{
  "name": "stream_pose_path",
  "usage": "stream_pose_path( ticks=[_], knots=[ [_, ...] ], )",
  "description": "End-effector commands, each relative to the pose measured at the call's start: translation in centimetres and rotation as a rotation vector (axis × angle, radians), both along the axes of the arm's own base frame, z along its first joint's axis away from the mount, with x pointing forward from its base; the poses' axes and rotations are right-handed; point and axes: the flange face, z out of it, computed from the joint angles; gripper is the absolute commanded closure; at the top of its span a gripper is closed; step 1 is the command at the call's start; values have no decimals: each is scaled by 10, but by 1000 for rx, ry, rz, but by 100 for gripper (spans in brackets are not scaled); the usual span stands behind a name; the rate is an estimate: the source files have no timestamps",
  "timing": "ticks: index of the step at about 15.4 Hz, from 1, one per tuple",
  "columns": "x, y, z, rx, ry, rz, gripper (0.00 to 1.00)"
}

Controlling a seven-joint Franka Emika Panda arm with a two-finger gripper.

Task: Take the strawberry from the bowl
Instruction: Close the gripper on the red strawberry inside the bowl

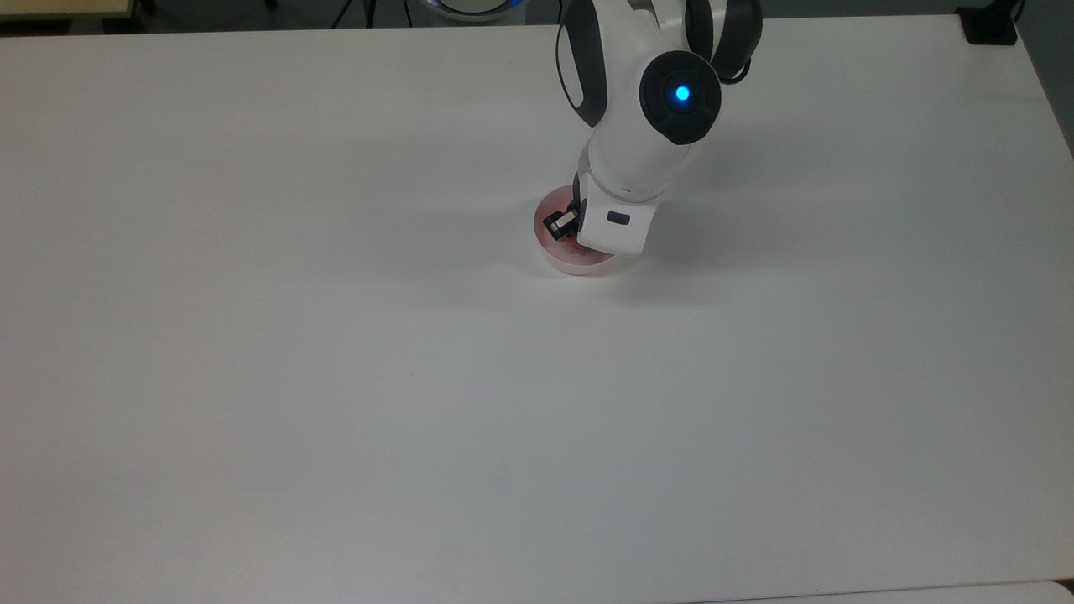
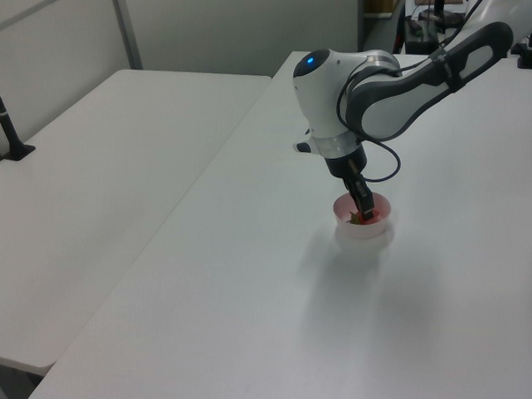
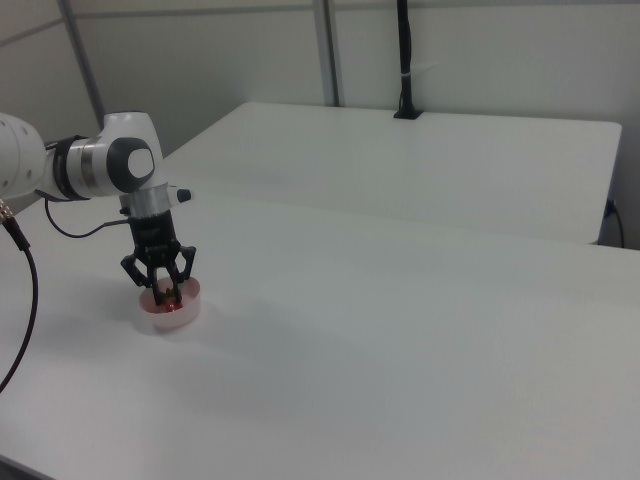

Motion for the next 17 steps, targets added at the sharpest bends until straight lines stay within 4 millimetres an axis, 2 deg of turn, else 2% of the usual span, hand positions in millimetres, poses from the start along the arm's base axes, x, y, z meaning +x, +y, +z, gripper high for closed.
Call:
stream_pose_path(
  ticks=[1, 5, 7, 8, 9, 10, 12, 17],
  knots=[
    [-2, -2, 15, 4, -12, 3, 70],
    [1, -2, 63, 37, -47, -23, 73],
    [2, -4, 64, 42, -46, -29, 71],
    [1, -3, 59, 39, -39, -29, 49],
    [0, -4, 51, 33, -30, -31, 22],
    [-2, -4, 44, 27, -19, -35, 12],
    [-1, -5, 28, 18, -16, -32, 8],
    [-1, -6, 0, 3, -15, -18, 10]
  ],
)
